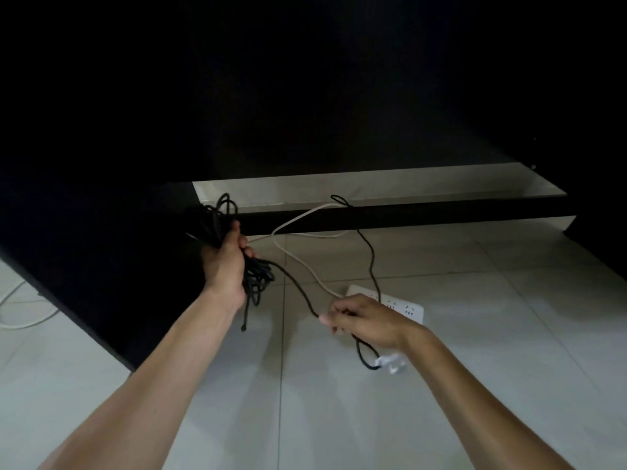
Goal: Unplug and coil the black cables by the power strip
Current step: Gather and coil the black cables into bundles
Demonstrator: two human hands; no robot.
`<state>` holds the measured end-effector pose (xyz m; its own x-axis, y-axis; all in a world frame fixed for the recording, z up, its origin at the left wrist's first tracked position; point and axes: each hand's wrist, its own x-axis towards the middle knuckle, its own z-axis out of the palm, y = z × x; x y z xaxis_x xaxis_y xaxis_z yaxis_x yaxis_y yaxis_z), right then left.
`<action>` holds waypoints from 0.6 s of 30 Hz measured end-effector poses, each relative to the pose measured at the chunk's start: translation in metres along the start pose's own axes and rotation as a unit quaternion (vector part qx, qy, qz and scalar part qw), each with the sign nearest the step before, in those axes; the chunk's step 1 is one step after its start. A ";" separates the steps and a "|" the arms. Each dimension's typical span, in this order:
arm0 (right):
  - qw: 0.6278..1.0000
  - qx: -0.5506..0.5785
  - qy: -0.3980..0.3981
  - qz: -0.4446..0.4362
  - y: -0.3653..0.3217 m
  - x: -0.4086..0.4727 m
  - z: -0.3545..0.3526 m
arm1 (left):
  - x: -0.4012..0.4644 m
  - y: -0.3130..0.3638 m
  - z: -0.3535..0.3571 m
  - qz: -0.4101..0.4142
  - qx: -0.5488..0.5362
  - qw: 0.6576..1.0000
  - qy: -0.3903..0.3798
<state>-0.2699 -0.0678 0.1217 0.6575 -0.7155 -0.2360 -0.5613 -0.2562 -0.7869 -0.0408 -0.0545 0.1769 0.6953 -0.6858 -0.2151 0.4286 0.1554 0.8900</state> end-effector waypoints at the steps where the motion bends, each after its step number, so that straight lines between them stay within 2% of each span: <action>1: 1.000 -0.012 0.005 0.008 0.003 -0.002 -0.004 | 0.006 -0.001 -0.006 0.018 0.010 1.000 0.018; 4: 0.998 0.059 0.023 0.012 0.008 -0.004 -0.017 | 0.018 -0.008 -0.023 0.087 0.172 0.981 0.023; 7: 0.966 0.251 0.062 -0.007 -0.006 -0.007 -0.027 | 0.005 -0.021 -0.028 0.093 0.332 0.936 -0.071; 9: 0.952 0.286 0.106 -0.035 -0.016 -0.005 -0.033 | -0.015 -0.034 -0.025 0.052 0.344 0.919 -0.184; 11: 0.954 0.248 0.162 -0.053 -0.024 0.000 -0.036 | -0.038 -0.044 -0.020 -0.002 0.320 0.907 -0.275; 14: 0.951 0.202 0.225 -0.065 -0.033 0.009 -0.035 | -0.063 -0.050 -0.009 -0.041 0.281 0.896 -0.341; 18: 0.937 0.203 0.278 -0.057 -0.034 0.012 -0.032 | -0.079 -0.050 0.008 -0.033 0.335 0.864 -0.374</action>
<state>-0.2592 -0.0885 0.1634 0.2754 -0.9554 0.1070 -0.1925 -0.1639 -0.9675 -0.1219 -0.0136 0.1527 0.0074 -0.9843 -0.1765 -0.1516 -0.1756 0.9727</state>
